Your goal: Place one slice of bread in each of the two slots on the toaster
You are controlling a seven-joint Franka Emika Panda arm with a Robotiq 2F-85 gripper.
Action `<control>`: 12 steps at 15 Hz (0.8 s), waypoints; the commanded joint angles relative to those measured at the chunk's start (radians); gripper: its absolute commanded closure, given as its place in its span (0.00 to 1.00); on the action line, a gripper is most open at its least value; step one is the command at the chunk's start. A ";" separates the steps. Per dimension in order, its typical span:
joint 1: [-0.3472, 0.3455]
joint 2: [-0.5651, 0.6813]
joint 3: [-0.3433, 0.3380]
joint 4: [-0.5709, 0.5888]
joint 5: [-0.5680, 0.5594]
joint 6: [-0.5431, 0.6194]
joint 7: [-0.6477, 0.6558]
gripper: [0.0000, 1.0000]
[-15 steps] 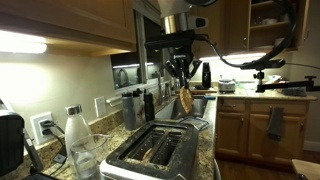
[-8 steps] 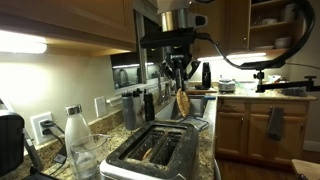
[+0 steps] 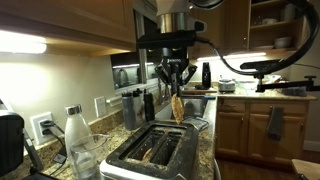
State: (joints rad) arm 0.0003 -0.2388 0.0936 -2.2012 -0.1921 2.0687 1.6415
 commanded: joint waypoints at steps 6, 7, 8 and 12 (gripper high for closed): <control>0.014 -0.070 0.002 -0.051 0.124 0.043 -0.136 0.95; 0.014 -0.068 0.005 -0.051 0.136 0.047 -0.144 0.95; 0.014 -0.065 0.014 -0.051 0.137 0.045 -0.134 0.95; 0.026 -0.059 0.041 -0.059 0.142 0.053 -0.117 0.95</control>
State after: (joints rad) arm 0.0147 -0.2591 0.1230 -2.2086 -0.0715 2.0851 1.5214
